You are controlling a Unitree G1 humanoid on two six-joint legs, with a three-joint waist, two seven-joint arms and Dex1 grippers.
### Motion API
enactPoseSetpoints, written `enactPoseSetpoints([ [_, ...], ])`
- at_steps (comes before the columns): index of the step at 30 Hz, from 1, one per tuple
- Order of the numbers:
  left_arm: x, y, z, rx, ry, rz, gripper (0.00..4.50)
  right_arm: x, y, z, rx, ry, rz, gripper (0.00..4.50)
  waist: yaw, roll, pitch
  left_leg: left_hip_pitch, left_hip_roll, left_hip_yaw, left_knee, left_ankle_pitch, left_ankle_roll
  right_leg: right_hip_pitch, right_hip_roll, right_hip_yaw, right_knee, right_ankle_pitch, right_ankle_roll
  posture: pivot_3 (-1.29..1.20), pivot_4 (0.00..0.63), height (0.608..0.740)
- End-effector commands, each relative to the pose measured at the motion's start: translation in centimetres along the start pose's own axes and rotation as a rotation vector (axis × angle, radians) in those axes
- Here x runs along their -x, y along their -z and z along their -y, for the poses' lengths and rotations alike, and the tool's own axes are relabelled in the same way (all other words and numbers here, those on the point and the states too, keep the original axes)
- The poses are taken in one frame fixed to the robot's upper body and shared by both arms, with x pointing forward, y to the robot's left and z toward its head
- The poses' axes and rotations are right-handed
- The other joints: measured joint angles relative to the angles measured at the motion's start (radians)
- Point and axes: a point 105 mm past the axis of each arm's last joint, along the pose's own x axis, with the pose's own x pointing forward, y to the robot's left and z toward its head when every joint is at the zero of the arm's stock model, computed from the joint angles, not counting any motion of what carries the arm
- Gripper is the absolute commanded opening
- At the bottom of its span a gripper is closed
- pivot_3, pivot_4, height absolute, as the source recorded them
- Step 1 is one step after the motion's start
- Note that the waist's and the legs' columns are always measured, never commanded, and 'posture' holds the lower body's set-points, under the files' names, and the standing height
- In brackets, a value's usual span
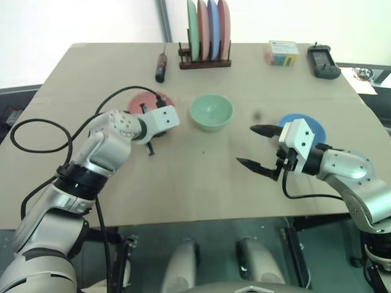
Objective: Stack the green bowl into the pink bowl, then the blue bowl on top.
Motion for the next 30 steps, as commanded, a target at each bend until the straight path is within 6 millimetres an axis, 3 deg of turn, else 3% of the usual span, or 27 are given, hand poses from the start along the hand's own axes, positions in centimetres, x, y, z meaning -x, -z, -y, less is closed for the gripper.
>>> enactPoseSetpoints([
  [1, 2.1, -1.6, -0.6, -0.053, 0.011, 0.072, 0.05, 0.4, -0.9, 0.3, 0.037, 0.027, 0.024, 4.5, 0.0, 0.0, 0.0, 0.0, 0.0, 0.0, 0.0, 0.0, 0.0, 0.0, 0.0, 0.0, 0.0, 0.0, 0.0, 0.0, 0.15, 0.74],
  [8, 6.4, -3.8, 5.9, -0.268, 0.335, 0.335, 0.05, 1.4, -0.1, 0.7, 0.032, 0.062, -0.01, 4.5, -0.001, 0.0, 0.0, -0.001, 0.0, 0.001, -0.001, 0.0, 0.0, -0.001, -0.001, 0.001, 0.0, 0.0, -0.001, 0.0, 0.15, 0.74],
  [11, 5.9, -4.1, 7.4, -0.303, 0.4, 0.364, 0.05, 1.7, 0.1, 0.9, 0.03, 0.071, -0.016, 4.5, 0.005, 0.0, 0.0, 0.001, 0.0, 0.001, 0.0, 0.0, 0.0, 0.0, -0.001, 0.001, 0.0, -0.001, -0.002, 0.0, 0.15, 0.74],
  [18, 4.2, -5.7, 8.9, -0.338, 0.463, 0.424, 0.05, 1.8, 0.3, 1.1, 0.031, 0.08, -0.025, 4.5, 0.005, 0.0, 0.0, 0.004, 0.0, 0.001, 0.003, 0.0, 0.0, 0.004, 0.0, 0.001, 0.001, -0.004, 0.0, 0.0, 0.15, 0.74],
  [22, 4.1, -6.0, 9.0, -0.34, 0.489, 0.449, 1.17, 2.2, 0.5, 1.0, 0.035, 0.085, -0.038, 4.5, 0.002, 0.0, 0.0, 0.004, 0.0, 0.001, 0.002, 0.0, 0.0, 0.004, 0.0, 0.001, 0.001, -0.001, -0.001, 0.0, 0.15, 0.74],
  [24, 4.3, -6.1, 8.8, -0.328, 0.48, 0.455, 1.9, 2.4, 0.6, 1.0, 0.036, 0.087, -0.041, 4.5, 0.001, 0.0, 0.0, 0.004, 0.0, 0.001, 0.001, 0.0, 0.0, 0.003, 0.0, 0.001, 0.001, 0.0, 0.0, 0.0, 0.15, 0.74],
  [25, 4.5, -6.2, 8.8, -0.319, 0.484, 0.465, 2.56, 2.4, 0.6, 1.0, 0.037, 0.086, -0.042, 4.5, 0.001, 0.0, 0.0, 0.004, 0.0, 0.001, 0.001, 0.0, 0.0, 0.003, 0.0, 0.001, 0.001, 0.0, 0.0, 0.0, 0.15, 0.74],
  [26, 4.8, -6.2, 8.8, -0.299, 0.489, 0.473, 2.73, 2.4, 0.6, 1.0, 0.038, 0.089, -0.037, 4.5, 0.0, 0.0, 0.0, 0.004, 0.0, 0.001, 0.001, 0.0, 0.0, 0.003, 0.0, 0.001, 0.001, 0.0, 0.0, 0.0, 0.15, 0.74],
  [30, 6.1, -5.9, 8.3, -0.189, 0.473, 0.488, 4.3, 1.5, 0.8, 1.6, 0.105, 0.073, -0.044, 4.5, -0.005, 0.0, 0.0, 0.004, 0.0, 0.001, 0.001, 0.0, 0.0, 0.003, 0.0, 0.001, 0.001, -0.002, 0.002, 0.0, 0.15, 0.74],
])
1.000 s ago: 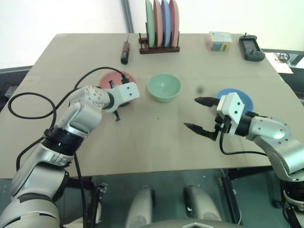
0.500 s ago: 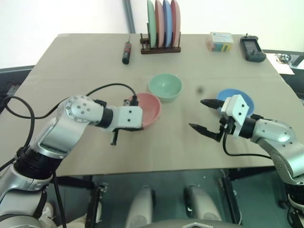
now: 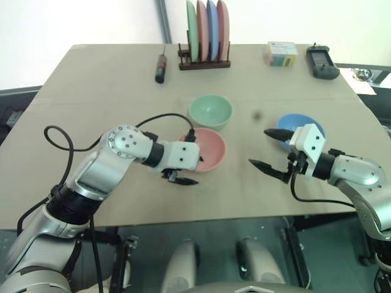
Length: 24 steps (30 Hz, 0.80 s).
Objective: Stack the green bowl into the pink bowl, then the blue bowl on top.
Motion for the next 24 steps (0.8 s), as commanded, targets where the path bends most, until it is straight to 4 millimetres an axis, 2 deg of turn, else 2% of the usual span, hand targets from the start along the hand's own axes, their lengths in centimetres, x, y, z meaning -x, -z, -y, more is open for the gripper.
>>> enactPoseSetpoints([
  [1, 2.8, -0.8, -0.1, 0.101, -0.103, 0.057, 4.41, -1.2, -0.7, 1.2, 0.155, -0.007, 0.011, 4.5, -0.006, 0.0, 0.0, 0.0, 0.0, 0.0, 0.0, 0.0, 0.0, 0.0, 0.0, 0.0, 0.0, 0.0, 0.0, 0.0, 0.15, 0.74],
  [4, 4.3, -0.2, 0.7, 0.289, -0.166, 0.094, 4.41, -3.2, 0.3, 2.9, 0.275, -0.019, -0.048, 4.5, -0.021, 0.001, 0.001, 0.002, 0.001, 0.002, 0.0, 0.0, 0.0, 0.0, 0.0, 0.001, 0.0, -0.001, -0.002, 0.0, 0.15, 0.74],
  [5, 4.8, -0.4, 0.6, 0.343, -0.222, 0.168, 4.41, -3.9, 0.6, 3.5, 0.324, -0.026, -0.067, 4.5, -0.021, 0.001, 0.001, 0.002, 0.001, 0.001, 0.0, 0.0, 0.0, 0.0, 0.0, 0.001, 0.001, -0.002, -0.002, 0.0, 0.15, 0.74],
  [7, 6.7, -1.7, -0.7, 0.287, -0.464, 0.402, 4.41, -5.5, 1.1, 4.3, 0.388, -0.06, -0.086, 4.5, -0.019, 0.002, 0.001, 0.002, 0.001, 0.001, 0.0, 0.0, 0.0, 0.0, 0.0, 0.001, 0.001, -0.002, -0.002, 0.0, 0.15, 0.74],
  [8, 7.5, -1.9, -0.9, 0.252, -0.557, 0.459, 4.41, -6.1, 1.2, 4.5, 0.402, -0.073, -0.088, 4.5, -0.017, 0.002, 0.001, 0.002, 0.001, 0.001, 0.0, 0.0, 0.0, 0.0, 0.0, 0.0, 0.001, -0.001, -0.002, 0.0, 0.15, 0.74],
  [10, 8.5, 0.3, -0.3, 0.336, -0.653, 0.4, 4.41, -8.0, 1.3, 5.0, 0.464, -0.108, -0.088, 4.5, -0.013, 0.0, 0.002, 0.001, 0.001, 0.0, 0.001, 0.0, 0.0, 0.0, 0.0, 0.0, 0.001, 0.003, -0.003, 0.0, 0.15, 0.74],
  [13, 9.9, 0.6, 2.1, 0.423, -0.594, 0.53, 4.41, -11.2, 1.3, 5.2, 0.571, -0.165, -0.087, 4.5, -0.026, 0.0, 0.003, 0.001, 0.001, 0.002, -0.001, 0.0, 0.0, -0.002, 0.0, 0.001, 0.001, 0.003, -0.004, 0.0, 0.15, 0.74],
  [16, 10.7, 1.1, 3.4, 0.476, -0.594, 0.552, 4.41, -13.3, 0.9, 5.4, 0.65, -0.176, -0.076, 4.5, -0.025, 0.0, 0.003, 0.001, 0.001, 0.002, -0.001, 0.0, 0.0, -0.002, -0.001, 0.001, 0.001, 0.003, -0.004, 0.0, 0.15, 0.74],
  [23, 12.3, 2.1, 5.3, 0.551, -0.705, 0.526, 4.41, -15.9, 1.2, 5.1, 0.732, -0.211, -0.094, 4.5, -0.023, 0.0, 0.003, 0.001, -0.001, 0.0, -0.002, 0.0, -0.001, -0.001, -0.003, 0.0, 0.0, 0.003, -0.004, 0.0, 0.15, 0.74],
  [24, 12.4, 2.1, 5.5, 0.563, -0.71, 0.525, 4.5, -16.0, 1.4, 5.0, 0.73, -0.22, -0.103, 3.98, -0.023, 0.0, 0.003, 0.001, -0.001, 0.0, -0.002, 0.0, -0.001, -0.001, -0.003, 0.0, 0.001, 0.002, -0.006, 0.0, 0.15, 0.74],
])
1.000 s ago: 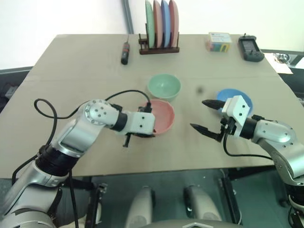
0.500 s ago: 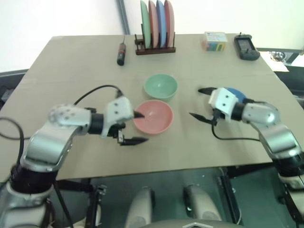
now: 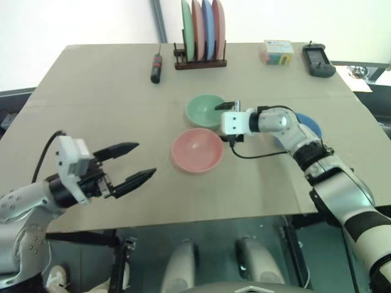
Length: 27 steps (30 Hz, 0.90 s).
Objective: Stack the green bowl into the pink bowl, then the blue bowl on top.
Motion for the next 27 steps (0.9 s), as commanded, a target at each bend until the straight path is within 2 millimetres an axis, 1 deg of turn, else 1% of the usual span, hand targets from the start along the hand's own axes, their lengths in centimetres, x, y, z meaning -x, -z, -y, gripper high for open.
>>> enactPoseSetpoints([
  [1, 0.7, -1.5, 0.4, -0.042, -0.028, 0.033, 4.5, -0.4, -0.6, 0.8, 0.051, 0.002, 0.008, 3.83, -0.001, 0.0, 0.0, 0.0, 0.0, 0.0, 0.0, 0.0, 0.0, 0.0, 0.0, 0.0, 0.0, -0.001, -0.001, 0.0, 0.15, 0.74],
  [3, 0.8, -1.9, 0.6, -0.027, -0.038, 0.055, 4.5, -0.5, -0.6, 0.7, 0.06, -0.01, 0.003, 3.09, -0.007, 0.0, 0.0, 0.001, 0.0, 0.0, 0.0, 0.0, 0.0, 0.0, 0.0, 0.0, 0.001, -0.001, -0.001, 0.0, 0.15, 0.74],
  [4, 0.8, -2.1, 0.8, -0.023, -0.037, 0.06, 4.5, -0.5, -0.5, 0.7, 0.061, -0.012, -0.001, 2.54, -0.007, 0.0, 0.0, 0.001, 0.0, 0.0, 0.0, 0.0, 0.0, 0.0, 0.0, 0.0, 0.001, -0.001, -0.001, 0.0, 0.15, 0.74],
  [6, 0.8, -2.2, 1.0, -0.02, -0.037, 0.063, 4.5, -0.5, -0.4, 0.8, 0.069, -0.014, -0.01, 1.67, -0.008, 0.0, 0.0, 0.001, 0.0, 0.0, 0.0, 0.0, 0.0, 0.0, 0.0, 0.0, 0.001, -0.001, -0.001, 0.0, 0.15, 0.74],
  [8, 1.0, -2.3, 1.0, -0.014, -0.04, 0.07, 4.5, -0.6, -0.4, 0.9, 0.077, -0.012, -0.017, 0.9, -0.009, 0.0, 0.0, 0.001, 0.0, 0.0, 0.0, 0.0, 0.0, 0.0, 0.0, 0.0, 0.001, -0.001, -0.001, 0.0, 0.15, 0.74],
  [9, 1.1, -2.3, 1.1, -0.011, -0.041, 0.072, 4.5, -0.6, -0.3, 1.0, 0.082, -0.011, -0.021, 0.38, -0.009, 0.0, 0.0, 0.001, 0.0, 0.0, 0.0, 0.0, 0.0, 0.0, 0.0, 0.0, 0.001, -0.001, -0.001, 0.0, 0.15, 0.74],
  [10, 1.2, -2.3, 1.1, -0.01, -0.042, 0.074, 4.5, -0.6, -0.3, 1.0, 0.087, -0.01, -0.024, 0.07, -0.009, 0.0, 0.0, 0.001, 0.0, 0.0, 0.0, 0.0, 0.0, 0.0, 0.0, 0.0, 0.001, -0.001, -0.001, 0.0, 0.15, 0.74],
  [13, 1.2, -2.3, 1.0, -0.004, -0.045, 0.086, 4.5, -0.3, -0.6, 1.6, 0.099, -0.005, -0.014, 0.07, -0.009, 0.001, 0.0, 0.001, 0.0, 0.0, -0.001, 0.0, 0.0, 0.0, 0.0, 0.0, 0.001, -0.001, -0.001, 0.0, 0.15, 0.74],
  [16, 1.3, -1.8, 0.6, -0.037, -0.072, 0.074, 4.5, 0.6, -1.8, 2.8, 0.073, 0.005, 0.056, 0.07, -0.009, 0.001, 0.0, 0.001, 0.0, 0.0, -0.001, 0.0, 0.0, 0.0, 0.0, 0.0, 0.001, -0.001, -0.001, 0.0, 0.15, 0.74],
  [18, 1.3, -1.3, -0.1, -0.062, -0.119, 0.067, 4.5, 1.7, -3.2, 3.5, 0.023, -0.017, 0.152, 0.07, -0.008, 0.001, 0.001, 0.001, 0.0, 0.0, -0.001, 0.0, 0.0, 0.0, 0.0, 0.0, 0.001, -0.001, -0.001, 0.0, 0.15, 0.74],
  [20, 1.3, -0.8, -0.9, -0.101, -0.174, 0.088, 4.5, 3.5, -5.7, 4.0, -0.058, -0.065, 0.287, 0.07, -0.006, 0.003, 0.002, 0.001, 0.0, 0.0, -0.001, 0.0, 0.0, 0.0, 0.0, 0.0, 0.0, 0.0, 0.0, 0.0, 0.15, 0.74],
  [21, 1.3, -0.7, -1.0, -0.111, -0.184, 0.096, 4.5, 4.2, -6.7, 3.8, -0.083, -0.092, 0.332, 0.07, -0.004, 0.003, 0.002, 0.001, 0.0, 0.0, -0.001, 0.0, 0.0, 0.0, 0.0, 0.0, 0.0, 0.001, 0.002, 0.0, 0.15, 0.74],
  [22, 1.2, -0.4, -1.1, -0.104, -0.176, 0.095, 4.5, 5.1, -8.1, 3.0, -0.094, -0.137, 0.383, 0.07, -0.001, 0.003, 0.002, 0.001, 0.0, 0.0, -0.002, 0.0, 0.0, 0.0, 0.0, 0.0, 0.0, 0.001, 0.002, 0.0, 0.15, 0.74],
  [24, 1.1, -0.1, -1.2, -0.094, -0.162, 0.093, 4.5, 6.2, -9.8, 1.7, -0.117, -0.198, 0.433, 0.07, 0.005, 0.003, 0.002, 0.0, 0.001, -0.002, -0.002, 0.0, 0.0, 0.0, 0.0, -0.002, 0.0, 0.001, 0.002, 0.0, 0.15, 0.74],
  [25, 1.0, 0.0, -1.3, -0.083, -0.15, 0.096, 4.5, 6.6, -10.8, 0.7, -0.136, -0.235, 0.457, 0.07, 0.008, 0.003, 0.002, 0.001, 0.001, -0.002, -0.003, 0.0, 0.0, 0.0, 0.0, -0.002, 0.001, 0.001, 0.002, 0.0, 0.15, 0.74],
  [27, 0.8, 0.0, -1.3, -0.074, -0.133, 0.102, 4.5, 6.9, -12.1, -0.8, -0.178, -0.281, 0.477, 0.07, 0.011, 0.003, 0.002, 0.001, 0.001, -0.002, -0.003, 0.0, 0.0, 0.0, 0.0, -0.002, 0.001, 0.001, 0.001, 0.0, 0.15, 0.74],
])
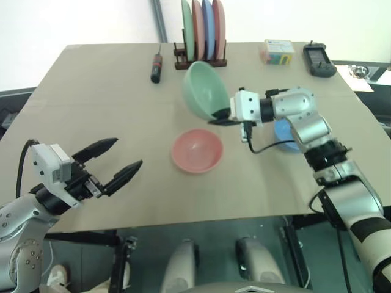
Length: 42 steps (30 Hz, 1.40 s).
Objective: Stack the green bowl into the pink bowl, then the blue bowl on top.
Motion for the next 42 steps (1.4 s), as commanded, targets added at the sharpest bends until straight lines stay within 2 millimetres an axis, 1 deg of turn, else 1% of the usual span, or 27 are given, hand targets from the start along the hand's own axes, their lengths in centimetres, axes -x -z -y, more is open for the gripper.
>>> enactPoseSetpoints([
  [1, -0.6, -0.6, 0.1, -0.018, 0.042, 0.028, 4.5, -1.0, -3.1, -2.2, -0.059, -0.065, 0.071, 0.07, 0.002, 0.0, 0.0, 0.0, 0.0, 0.001, 0.0, 0.0, 0.0, 0.0, 0.0, 0.0, 0.0, -0.001, -0.001, 0.0, 0.15, 0.74],
  [3, -1.3, -0.8, 0.4, -0.024, 0.07, 0.042, 4.5, -2.6, -1.4, -3.2, -0.09, -0.069, 0.014, 0.07, 0.003, 0.0, 0.0, 0.001, 0.0, 0.001, 0.001, 0.0, 0.0, 0.0, 0.0, 0.0, 0.0, -0.002, -0.003, 0.0, 0.15, 0.74],
  [4, -1.6, -0.9, 0.5, -0.019, 0.082, 0.049, 4.5, -3.1, -0.7, -3.3, -0.122, -0.047, -0.005, 0.36, 0.003, -0.001, -0.001, 0.001, 0.0, 0.001, 0.001, 0.0, 0.0, 0.0, 0.0, 0.0, 0.0, -0.002, -0.003, 0.0, 0.15, 0.74],
  [5, -1.8, -1.1, 0.6, -0.017, 0.088, 0.055, 4.5, -3.4, -0.2, -3.4, -0.135, -0.041, -0.024, 0.69, 0.004, -0.001, -0.001, 0.001, 0.001, 0.001, 0.002, 0.0, 0.0, 0.0, 0.001, 0.0, 0.0, -0.002, -0.003, 0.0, 0.15, 0.74],
  [6, -1.9, -1.2, 0.5, -0.016, 0.092, 0.059, 4.5, -3.3, 0.1, -3.5, -0.133, -0.045, -0.042, 0.91, 0.005, -0.001, -0.001, 0.001, 0.001, 0.001, 0.002, 0.0, 0.0, 0.0, 0.001, 0.0, 0.001, -0.002, -0.004, 0.0, 0.15, 0.74],
  [8, -1.9, -1.4, 0.5, -0.008, 0.107, 0.06, 4.5, -2.7, 0.1, -3.4, -0.142, -0.042, -0.053, 1.76, 0.009, -0.001, -0.001, 0.0, 0.001, 0.002, 0.003, 0.0, -0.001, 0.0, 0.001, 0.0, 0.0, -0.002, -0.004, 0.0, 0.15, 0.74],
  [10, -1.9, -1.4, 0.4, -0.006, 0.119, 0.061, 4.5, -1.5, -0.3, -3.1, -0.17, -0.016, -0.049, 2.54, 0.013, -0.001, -0.001, 0.0, 0.0, 0.002, 0.003, 0.0, -0.001, 0.0, 0.0, 0.0, 0.0, -0.002, -0.004, 0.0, 0.15, 0.74],
  [12, -2.2, -1.5, 0.5, 0.007, 0.148, 0.067, 4.5, 0.1, -0.5, -2.3, -0.193, 0.062, -0.051, 3.23, 0.016, -0.001, -0.001, -0.001, 0.0, 0.001, 0.003, 0.0, -0.001, 0.0, 0.0, 0.0, -0.001, -0.002, -0.003, 0.0, 0.15, 0.74],
  [13, -2.4, -1.5, 0.6, 0.011, 0.161, 0.068, 4.5, 0.9, -0.5, -2.1, -0.21, 0.098, -0.055, 3.71, 0.016, -0.001, -0.001, -0.001, 0.0, 0.001, 0.002, 0.0, -0.001, 0.0, 0.0, 0.0, -0.001, -0.002, -0.003, 0.0, 0.15, 0.74],
  [14, -2.7, -1.6, 0.8, 0.01, 0.177, 0.075, 4.5, 1.9, -0.4, -2.0, -0.243, 0.137, -0.066, 4.07, 0.016, -0.001, -0.001, -0.001, 0.0, 0.001, 0.002, 0.0, -0.001, 0.0, 0.0, 0.0, -0.001, -0.002, -0.003, 0.0, 0.15, 0.74],
  [16, -3.4, -1.9, 1.4, 0.019, 0.22, 0.09, 4.5, 4.5, -0.1, -2.1, -0.31, 0.233, -0.105, 4.07, 0.019, -0.002, -0.001, -0.001, 0.0, 0.001, 0.002, 0.0, -0.001, 0.0, 0.0, 0.0, -0.002, -0.002, -0.003, 0.0, 0.15, 0.74],
  [19, -4.2, -2.4, 2.1, 0.026, 0.29, 0.113, 4.5, 8.2, 1.3, -2.6, -0.399, 0.404, -0.207, 4.07, 0.024, -0.002, -0.001, -0.001, 0.0, 0.001, 0.002, 0.0, -0.001, 0.0, 0.0, 0.0, -0.002, -0.002, -0.003, 0.0, 0.15, 0.74],
  [21, -4.6, -3.0, 2.4, 0.05, 0.333, 0.148, 4.5, 10.7, 3.3, -3.3, -0.429, 0.523, -0.336, 4.07, 0.023, -0.002, -0.001, -0.002, 0.0, 0.002, 0.002, 0.0, -0.001, 0.0, 0.0, 0.0, -0.003, -0.002, -0.003, 0.0, 0.15, 0.74],
  [24, -4.7, -3.3, 2.9, 0.083, 0.423, 0.158, 4.5, 13.5, 6.0, -4.4, -0.482, 0.667, -0.481, 4.07, 0.013, -0.002, -0.001, -0.001, 0.0, 0.003, 0.002, 0.0, -0.001, 0.0, 0.0, 0.001, -0.002, -0.002, -0.003, 0.0, 0.15, 0.74],
  [26, -5.1, -3.4, 2.7, 0.066, 0.432, 0.159, 4.5, 14.1, 7.1, -4.7, -0.526, 0.726, -0.51, 4.07, 0.006, -0.002, -0.001, 0.0, 0.0, 0.004, 0.002, 0.0, -0.001, 0.0, 0.001, 0.002, -0.001, -0.002, -0.003, 0.0, 0.15, 0.74],
  [27, -5.4, -3.4, 2.4, 0.045, 0.422, 0.16, 4.5, 14.2, 7.5, -4.8, -0.545, 0.739, -0.51, 4.07, 0.005, -0.002, -0.001, 0.0, 0.0, 0.004, 0.002, 0.0, -0.001, 0.0, 0.001, 0.004, -0.001, -0.002, -0.003, 0.0, 0.15, 0.74],
  [29, -5.9, -3.9, 2.3, 0.047, 0.436, 0.177, 4.5, 14.0, 9.0, -5.1, -0.57, 0.75, -0.54, 4.07, 0.007, -0.002, -0.002, 0.001, 0.001, 0.004, 0.002, 0.0, 0.0, 0.0, 0.002, 0.004, -0.001, -0.003, -0.002, 0.0, 0.15, 0.74],
  [31, -6.0, -4.0, 2.4, 0.06, 0.461, 0.176, 4.5, 13.9, 10.0, -5.2, -0.609, 0.769, -0.538, 4.07, 0.008, -0.002, -0.002, 0.0, 0.001, 0.004, 0.002, 0.0, 0.0, 0.0, 0.003, 0.004, -0.001, -0.003, -0.002, 0.0, 0.15, 0.74],
  [33, -6.1, -3.9, 2.4, 0.06, 0.467, 0.172, 4.5, 13.8, 10.8, -5.0, -0.63, 0.79, -0.54, 3.54, 0.008, -0.002, -0.002, 0.0, 0.001, 0.004, 0.003, 0.0, 0.0, 0.0, 0.002, 0.004, -0.002, -0.002, -0.003, 0.0, 0.15, 0.74],
  [35, -6.1, -3.8, 2.3, 0.056, 0.463, 0.17, 4.5, 13.6, 11.1, -5.0, -0.637, 0.778, -0.539, 2.87, 0.009, -0.002, -0.001, -0.001, 0.001, 0.004, 0.002, 0.0, 0.0, 0.0, 0.002, 0.004, -0.002, -0.002, -0.002, 0.0, 0.15, 0.74],
  [36, -6.0, -3.8, 2.3, 0.056, 0.461, 0.169, 4.5, 13.6, 11.2, -4.8, -0.638, 0.785, -0.54, 2.35, 0.01, -0.002, -0.001, -0.002, 0.001, 0.004, 0.002, 0.0, 0.0, -0.001, 0.002, 0.004, -0.003, -0.002, -0.002, 0.0, 0.15, 0.74],
  [37, -6.0, -3.7, 2.2, 0.057, 0.457, 0.169, 4.5, 13.7, 11.3, -4.7, -0.635, 0.787, -0.543, 1.94, 0.01, -0.002, -0.001, -0.002, 0.001, 0.004, 0.002, 0.0, 0.0, -0.001, 0.002, 0.004, -0.003, -0.001, -0.002, 0.0, 0.15, 0.74],
  [38, -6.0, -3.7, 2.2, 0.057, 0.452, 0.168, 4.5, 13.7, 11.4, -4.5, -0.63, 0.789, -0.547, 1.76, 0.01, -0.002, -0.001, -0.002, 0.001, 0.004, 0.002, 0.0, 0.0, -0.001, 0.002, 0.004, -0.003, -0.001, -0.002, 0.0, 0.15, 0.74],
  [39, -6.0, -3.6, 2.2, 0.054, 0.446, 0.168, 4.5, 13.8, 11.4, -4.4, -0.625, 0.791, -0.549, 1.17, 0.01, -0.002, -0.001, -0.002, 0.001, 0.004, 0.002, 0.0, 0.0, -0.001, 0.002, 0.004, -0.003, -0.002, -0.002, 0.0, 0.15, 0.74],
  [40, -5.9, -3.5, 2.2, 0.057, 0.443, 0.168, 4.5, 13.8, 11.4, -4.3, -0.617, 0.791, -0.552, 0.97, 0.01, -0.002, -0.001, -0.002, 0.001, 0.004, 0.002, 0.0, 0.0, -0.001, 0.002, 0.004, -0.003, -0.002, -0.002, 0.0, 0.15, 0.74],
  [41, -5.9, -3.5, 2.2, 0.061, 0.442, 0.169, 4.5, 13.8, 11.4, -4.2, -0.611, 0.79, -0.551, 0.64, 0.01, -0.002, -0.001, -0.001, 0.001, 0.004, 0.002, 0.0, 0.0, -0.001, 0.002, 0.004, -0.003, -0.002, -0.002, 0.0, 0.15, 0.74],
  [42, -5.8, -3.5, 2.2, 0.062, 0.442, 0.168, 4.5, 13.7, 11.3, -4.0, -0.604, 0.792, -0.547, 0.13, 0.01, -0.002, -0.001, -0.001, 0.001, 0.004, 0.002, 0.0, 0.0, -0.001, 0.002, 0.004, -0.003, -0.002, -0.002, 0.0, 0.15, 0.74],
])
